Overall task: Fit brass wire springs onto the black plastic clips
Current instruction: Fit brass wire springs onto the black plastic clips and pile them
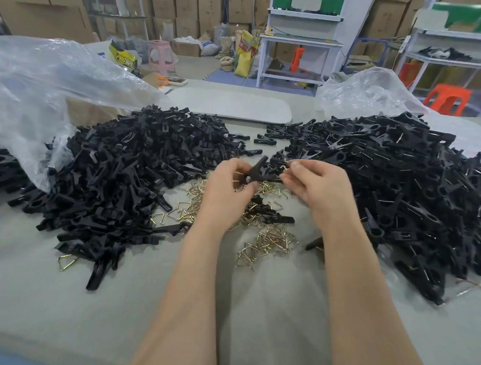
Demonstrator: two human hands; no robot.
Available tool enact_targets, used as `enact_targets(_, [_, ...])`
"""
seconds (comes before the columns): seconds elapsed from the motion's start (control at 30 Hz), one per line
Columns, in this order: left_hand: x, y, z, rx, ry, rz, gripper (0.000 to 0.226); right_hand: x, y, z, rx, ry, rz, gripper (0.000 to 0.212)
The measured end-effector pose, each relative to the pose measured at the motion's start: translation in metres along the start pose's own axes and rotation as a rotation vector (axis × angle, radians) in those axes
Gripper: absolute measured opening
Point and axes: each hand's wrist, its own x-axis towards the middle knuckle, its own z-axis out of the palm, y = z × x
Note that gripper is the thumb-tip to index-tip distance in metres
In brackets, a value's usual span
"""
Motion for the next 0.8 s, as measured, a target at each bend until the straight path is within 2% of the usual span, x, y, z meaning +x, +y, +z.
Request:
enact_targets(0.07, [-0.001,-0.001,0.004,0.105,-0.041,0.079,0.028,0.002,0.001,-0.005,0.033,0.007,-0.002,0.005])
enact_targets(0.17, [-0.002,-0.001,0.006,0.175,-0.085,0.153,0.025,0.006,0.006,-0.006,-0.313,-0.011,-0.087,0.007])
enact_targets(0.23, [-0.002,-0.001,0.006,0.191,-0.109,0.182,0.022,0.008,0.01,-0.005,-0.46,-0.046,-0.108,0.011])
enact_targets(0.63, [-0.003,0.0,0.004,0.18,-0.122,0.131,0.019,0.013,0.014,-0.017,-0.451,-0.045,-0.072,0.016])
enact_targets(0.8, [-0.005,0.004,0.004,0.169,-0.185,0.119,0.019,0.013,0.015,-0.017,-0.457,-0.127,-0.028,0.011])
